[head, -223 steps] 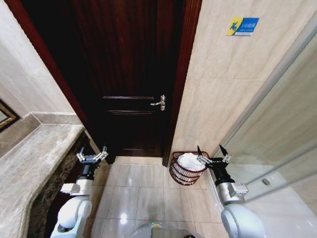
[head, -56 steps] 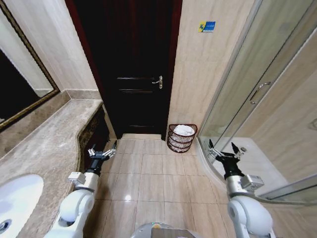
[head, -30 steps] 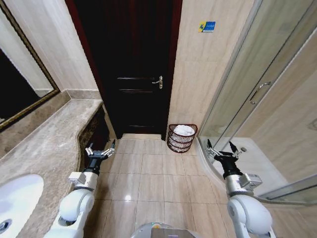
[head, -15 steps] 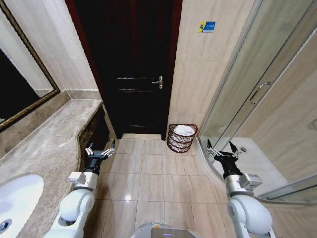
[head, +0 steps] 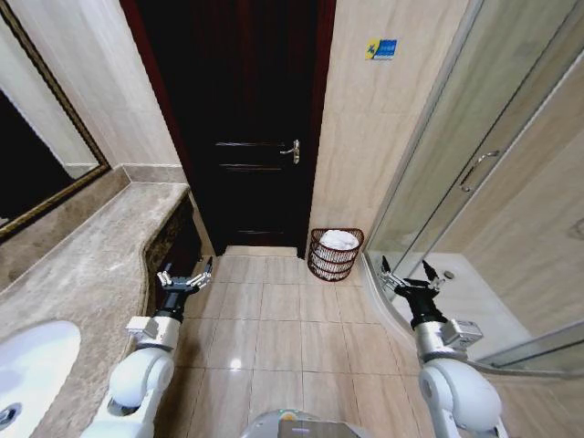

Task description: Discard the used towel into the hamper.

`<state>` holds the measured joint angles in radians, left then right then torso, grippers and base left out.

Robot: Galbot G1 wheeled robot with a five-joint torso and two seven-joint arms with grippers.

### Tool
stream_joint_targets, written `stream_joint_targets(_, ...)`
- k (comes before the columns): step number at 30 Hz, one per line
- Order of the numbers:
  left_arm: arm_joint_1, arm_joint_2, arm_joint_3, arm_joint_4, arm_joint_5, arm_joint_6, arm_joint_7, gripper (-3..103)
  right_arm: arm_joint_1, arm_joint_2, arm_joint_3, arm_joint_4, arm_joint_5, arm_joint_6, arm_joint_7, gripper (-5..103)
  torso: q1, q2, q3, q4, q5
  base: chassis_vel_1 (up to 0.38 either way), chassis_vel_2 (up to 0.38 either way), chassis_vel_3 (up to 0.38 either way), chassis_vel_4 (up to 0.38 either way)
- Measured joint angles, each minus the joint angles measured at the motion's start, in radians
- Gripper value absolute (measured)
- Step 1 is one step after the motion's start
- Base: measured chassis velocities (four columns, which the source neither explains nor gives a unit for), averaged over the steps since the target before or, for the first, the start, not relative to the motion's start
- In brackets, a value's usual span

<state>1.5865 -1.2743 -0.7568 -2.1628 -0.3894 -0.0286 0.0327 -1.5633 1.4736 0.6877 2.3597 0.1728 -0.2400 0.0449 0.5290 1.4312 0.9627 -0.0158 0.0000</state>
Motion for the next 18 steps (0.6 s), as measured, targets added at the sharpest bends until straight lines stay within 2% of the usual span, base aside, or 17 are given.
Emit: stream_joint_targets(18, 0.000, 0.000, 0.000, 0.000, 0.000, 0.000, 0.000, 100, 0.000, 0.000, 0.000, 0.000, 0.000, 0.000, 0.000, 100, 0.000, 0.000, 0.000, 0.0000, 0.0000, 0.000, 0.000, 0.000, 0.000)
